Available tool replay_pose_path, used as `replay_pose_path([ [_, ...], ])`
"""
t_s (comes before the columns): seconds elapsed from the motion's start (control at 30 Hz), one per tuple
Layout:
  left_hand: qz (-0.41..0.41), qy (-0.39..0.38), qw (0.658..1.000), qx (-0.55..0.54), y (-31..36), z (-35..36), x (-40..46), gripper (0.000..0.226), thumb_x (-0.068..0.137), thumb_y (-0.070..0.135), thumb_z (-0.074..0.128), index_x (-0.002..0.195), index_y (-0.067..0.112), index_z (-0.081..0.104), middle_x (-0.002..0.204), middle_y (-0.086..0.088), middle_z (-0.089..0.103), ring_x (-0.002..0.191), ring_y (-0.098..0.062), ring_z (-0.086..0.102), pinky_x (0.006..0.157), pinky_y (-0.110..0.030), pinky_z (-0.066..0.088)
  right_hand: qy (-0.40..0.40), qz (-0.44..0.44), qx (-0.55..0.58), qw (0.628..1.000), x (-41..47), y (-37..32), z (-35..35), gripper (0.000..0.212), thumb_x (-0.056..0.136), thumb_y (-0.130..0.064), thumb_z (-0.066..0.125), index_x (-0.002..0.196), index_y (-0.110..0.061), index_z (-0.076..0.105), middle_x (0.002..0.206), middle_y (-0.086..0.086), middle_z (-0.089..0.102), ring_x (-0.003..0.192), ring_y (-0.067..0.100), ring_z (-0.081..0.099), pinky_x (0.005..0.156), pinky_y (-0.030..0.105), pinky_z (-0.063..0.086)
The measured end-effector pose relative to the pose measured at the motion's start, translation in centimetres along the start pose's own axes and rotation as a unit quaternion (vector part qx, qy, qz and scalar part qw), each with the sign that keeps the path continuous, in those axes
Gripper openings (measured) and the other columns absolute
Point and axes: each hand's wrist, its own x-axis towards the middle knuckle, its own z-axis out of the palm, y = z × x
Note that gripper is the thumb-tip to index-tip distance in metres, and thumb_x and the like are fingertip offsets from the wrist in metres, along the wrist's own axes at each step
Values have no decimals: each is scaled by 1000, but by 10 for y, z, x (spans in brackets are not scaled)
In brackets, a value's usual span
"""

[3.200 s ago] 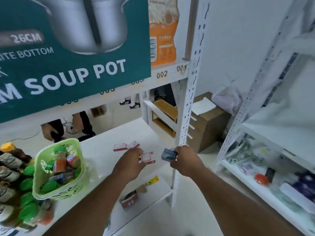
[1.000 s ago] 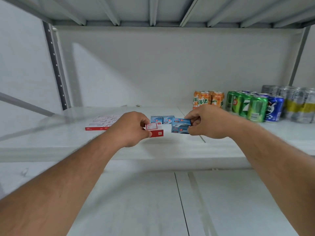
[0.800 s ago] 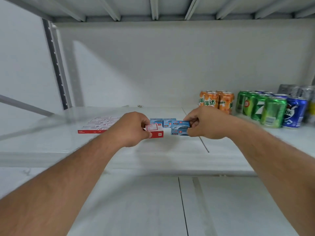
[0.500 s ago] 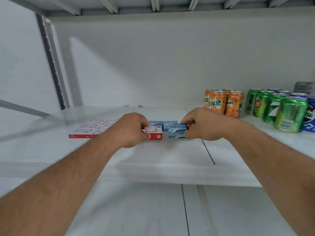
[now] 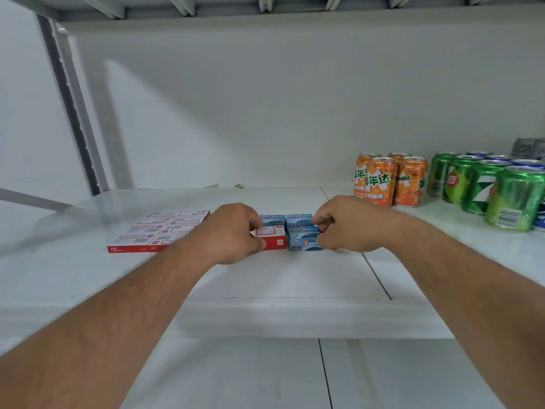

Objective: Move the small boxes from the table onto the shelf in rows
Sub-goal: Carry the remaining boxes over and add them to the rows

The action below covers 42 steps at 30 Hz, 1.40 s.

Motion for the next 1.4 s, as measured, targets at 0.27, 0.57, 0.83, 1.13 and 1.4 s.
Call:
replay_pose_path([
  [0.27,-3,0,1000,0,-4,3,6,42,83,34,72,123,26,63,100,9,52,104,-13,57,85,-24,44,47,-2,-2,999,-1,-4,8,33,83,-38,76,111,-21,74,98,-5,70,89,12,66,80,33,58],
  [0.57,8,-5,1000,9,-6,6,14,35,81,34,72,115,26,69,107,4,68,97,-16,63,88,-35,53,64,9,-38,997,8,-7,12,24,84,-35,73,101,-19,76,94,-3,70,84,14,65,74,32,58],
  [0.83,11,4,1000,12,-7,9,17,36,81,34,71,115,25,68,106,6,67,96,-14,61,86,-30,50,72,19,-47,996,10,-8,14,24,85,-34,72,101,-17,75,93,-1,71,83,15,65,75,36,59],
  [1.13,12,-1,1000,8,-5,5,8,48,83,39,69,127,24,59,123,5,61,112,-14,58,93,-31,48,67,36,-63,995,-5,-14,6,40,86,-47,70,119,-24,67,108,-5,66,94,13,62,81,37,57],
  [1.4,15,-12,993,115,-9,-9,-17,63,89,55,51,143,26,38,151,3,40,135,-23,40,107,-41,39,74,-13,-120,990,-24,-46,12,40,88,-60,54,111,-28,62,109,-6,58,114,22,50,94,41,48],
])
